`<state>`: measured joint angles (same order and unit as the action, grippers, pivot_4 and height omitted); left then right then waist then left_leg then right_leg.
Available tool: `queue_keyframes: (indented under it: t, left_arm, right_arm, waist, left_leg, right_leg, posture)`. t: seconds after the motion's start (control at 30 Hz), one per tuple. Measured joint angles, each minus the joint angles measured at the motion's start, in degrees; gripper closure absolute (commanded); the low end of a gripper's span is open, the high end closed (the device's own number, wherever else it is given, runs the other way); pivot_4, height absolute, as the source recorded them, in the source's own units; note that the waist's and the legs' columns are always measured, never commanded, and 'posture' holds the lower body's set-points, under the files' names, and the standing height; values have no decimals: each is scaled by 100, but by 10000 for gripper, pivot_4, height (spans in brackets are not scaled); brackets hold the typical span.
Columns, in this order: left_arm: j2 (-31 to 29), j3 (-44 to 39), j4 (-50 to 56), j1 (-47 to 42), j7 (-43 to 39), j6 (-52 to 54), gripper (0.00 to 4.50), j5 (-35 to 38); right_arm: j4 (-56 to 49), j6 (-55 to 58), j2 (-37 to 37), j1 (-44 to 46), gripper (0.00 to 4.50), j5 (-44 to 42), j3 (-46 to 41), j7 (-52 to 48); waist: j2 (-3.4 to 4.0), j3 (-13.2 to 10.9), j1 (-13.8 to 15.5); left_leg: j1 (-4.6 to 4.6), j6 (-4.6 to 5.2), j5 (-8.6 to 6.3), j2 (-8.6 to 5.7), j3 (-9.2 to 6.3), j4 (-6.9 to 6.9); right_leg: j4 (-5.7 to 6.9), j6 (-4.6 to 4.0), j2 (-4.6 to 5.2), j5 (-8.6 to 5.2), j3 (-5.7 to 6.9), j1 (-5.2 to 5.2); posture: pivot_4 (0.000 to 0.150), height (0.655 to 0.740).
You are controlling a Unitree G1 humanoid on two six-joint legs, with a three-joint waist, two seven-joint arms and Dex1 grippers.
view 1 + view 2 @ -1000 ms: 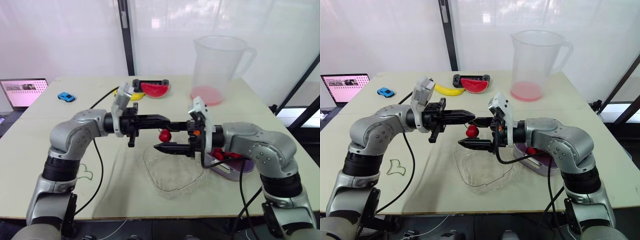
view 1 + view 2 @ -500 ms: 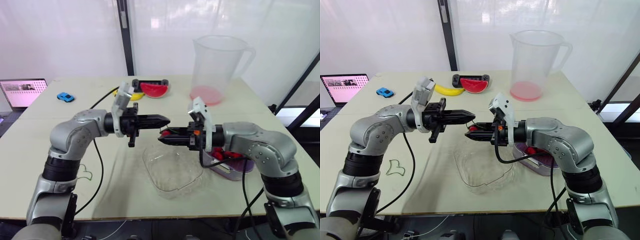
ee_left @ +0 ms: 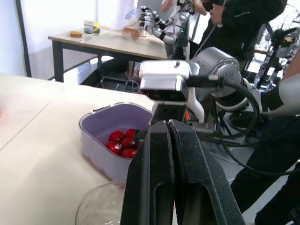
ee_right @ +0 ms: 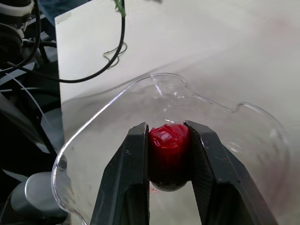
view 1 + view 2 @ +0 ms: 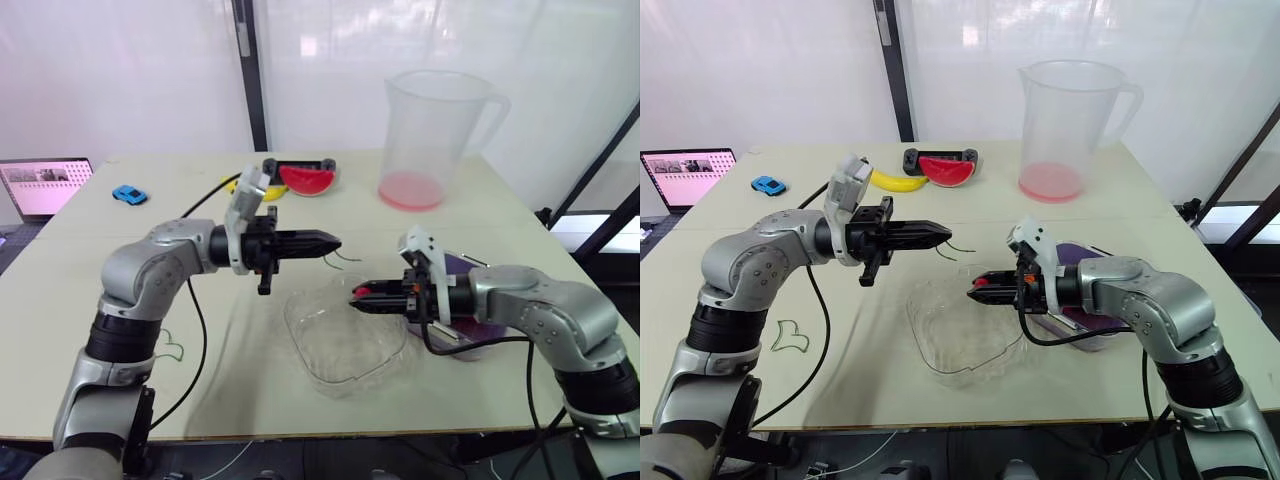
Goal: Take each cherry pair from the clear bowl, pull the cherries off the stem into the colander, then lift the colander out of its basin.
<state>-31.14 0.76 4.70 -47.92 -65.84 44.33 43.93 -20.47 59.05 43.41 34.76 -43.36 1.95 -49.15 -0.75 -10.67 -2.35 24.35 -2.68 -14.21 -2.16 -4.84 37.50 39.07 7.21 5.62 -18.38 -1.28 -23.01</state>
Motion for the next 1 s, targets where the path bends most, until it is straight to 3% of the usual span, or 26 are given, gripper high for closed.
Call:
queue_keyframes:
  t: [0.23, 0.4, 0.57, 0.77, 0.93, 1.0]
  left_arm:
    - [-45, -74, 79, 116, 73, 1, 45000, 40]
    - [-117, -182, 186, 334, 154, 2, 45000, 49]
    - [-134, -199, 275, 496, 231, 1, 45000, 50]
    - [-125, -209, 348, 517, 383, 10, 45000, 64]
    - [-130, -209, 401, 582, 401, 10, 45000, 61]
    - [-131, -209, 431, 592, 409, 10, 45000, 61]
  right_arm:
    - [515, -212, 1233, 230, 37077, 237, -505, -445]
    - [1254, -918, 2115, 286, 37077, 1143, -237, -890]
    - [1894, -1532, 1998, 228, 37077, 1866, 259, -1036]
    - [2605, -2069, 1363, 243, 37077, 2561, 810, -986]
    - [2865, -2048, 1174, 328, 16119, 2651, 765, -1016]
    - [2818, -1951, 1157, 328, 5185, 2606, 648, -1048]
  waist:
    - [1, 0, 47]
    - [0, 0, 30]
    - [1, 0, 12]
    - [1, -1, 28]
    - [1, 0, 33]
    - [1, 0, 35]
  left_leg:
    - [0, 9, -5, -1, 2, 4]
    - [-1, 10, -6, 0, 6, 3]
    - [0, 10, -6, 1, 6, 3]
    - [0, -5, 3, 1, 6, 4]
    - [0, -20, 11, 1, 5, 3]
    - [0, -20, 12, 1, 5, 3]
  right_leg:
    - [-5, 0, 1, 0, 0, 5]
    - [-5, 0, 0, 0, -1, 4]
    - [-5, 0, 0, 0, -3, 2]
    - [-4, 0, 2, 0, -3, 2]
    - [-4, 0, 2, 0, -3, 2]
    - [-4, 0, 2, 0, -3, 2]
  posture:
    - [1500, 7400]
    - [1500, 7400]
    - [1500, 7400]
    - [1500, 7400]
    - [1500, 7400]
    - [1500, 7400]
